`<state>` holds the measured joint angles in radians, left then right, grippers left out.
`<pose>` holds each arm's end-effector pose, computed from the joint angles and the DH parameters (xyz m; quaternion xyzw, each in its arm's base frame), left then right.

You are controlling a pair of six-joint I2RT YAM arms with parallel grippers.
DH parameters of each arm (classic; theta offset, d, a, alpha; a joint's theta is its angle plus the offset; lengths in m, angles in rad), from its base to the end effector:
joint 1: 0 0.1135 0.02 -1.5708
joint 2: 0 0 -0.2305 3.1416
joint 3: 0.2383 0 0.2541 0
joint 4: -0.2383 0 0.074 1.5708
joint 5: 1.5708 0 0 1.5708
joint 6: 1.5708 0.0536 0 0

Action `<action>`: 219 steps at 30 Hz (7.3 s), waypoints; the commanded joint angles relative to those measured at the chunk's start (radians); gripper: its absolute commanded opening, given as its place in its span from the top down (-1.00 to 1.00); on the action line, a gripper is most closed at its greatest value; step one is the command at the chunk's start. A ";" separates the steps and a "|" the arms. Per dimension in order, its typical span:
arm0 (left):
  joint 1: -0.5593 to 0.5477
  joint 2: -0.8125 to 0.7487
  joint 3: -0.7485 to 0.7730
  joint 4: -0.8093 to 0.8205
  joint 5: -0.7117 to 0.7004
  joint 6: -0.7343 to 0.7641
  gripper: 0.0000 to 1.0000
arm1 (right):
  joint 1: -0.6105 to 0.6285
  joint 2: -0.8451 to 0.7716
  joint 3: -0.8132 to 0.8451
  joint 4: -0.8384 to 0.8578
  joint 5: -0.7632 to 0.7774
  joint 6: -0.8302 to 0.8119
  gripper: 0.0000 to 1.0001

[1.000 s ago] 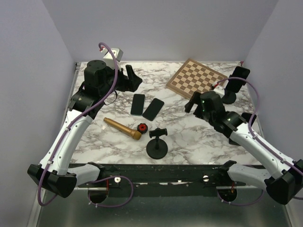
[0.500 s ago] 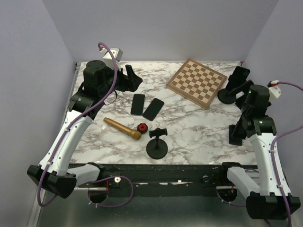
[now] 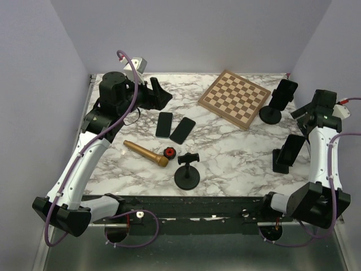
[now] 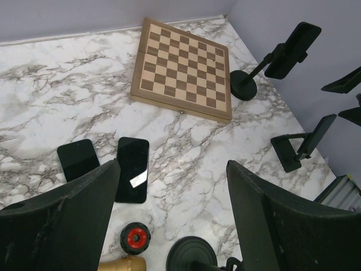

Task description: Remove the phone from the phone stand

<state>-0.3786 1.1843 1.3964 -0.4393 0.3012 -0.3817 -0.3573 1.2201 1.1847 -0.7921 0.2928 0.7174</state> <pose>0.2579 -0.1197 0.4094 0.0922 0.7740 -0.3374 0.5278 0.2518 -0.1105 0.2889 0.5173 0.7647 -0.0694 0.3778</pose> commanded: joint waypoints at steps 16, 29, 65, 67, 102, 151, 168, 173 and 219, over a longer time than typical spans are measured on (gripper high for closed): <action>0.067 0.022 -0.032 0.069 0.122 -0.074 -0.67 | -0.002 0.058 0.072 -0.178 0.067 0.029 -1.00; 0.076 0.029 -0.042 0.089 0.149 -0.091 -0.65 | 0.001 0.117 0.016 -0.204 0.041 0.067 -0.99; 0.138 0.057 -0.066 0.146 0.245 -0.148 -0.60 | 0.029 0.131 -0.014 -0.221 0.090 0.095 -0.44; 0.138 0.058 -0.066 0.146 0.245 -0.148 -0.60 | 0.029 0.137 -0.013 -0.223 0.082 0.093 -0.26; 0.150 0.064 -0.063 0.149 0.267 -0.153 -0.60 | 0.029 0.113 0.158 -0.384 0.159 0.000 0.99; 0.219 0.089 -0.080 0.188 0.322 -0.199 -0.61 | 0.795 0.631 0.331 -0.228 -0.220 0.020 0.99; 0.221 0.103 -0.080 0.186 0.320 -0.197 -0.61 | 0.967 0.785 0.555 -0.357 0.045 0.073 0.99; 0.221 0.100 -0.079 0.186 0.322 -0.197 -0.61 | 1.054 0.638 0.407 -0.046 0.183 -0.110 0.99; 0.230 0.115 -0.080 0.184 0.317 -0.187 -0.61 | 1.199 0.537 -0.307 0.926 0.016 -1.077 0.04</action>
<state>-0.1524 1.2964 1.3258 -0.2703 0.5991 -0.5732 0.8471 1.7256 0.9077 0.2207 0.3748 -0.3855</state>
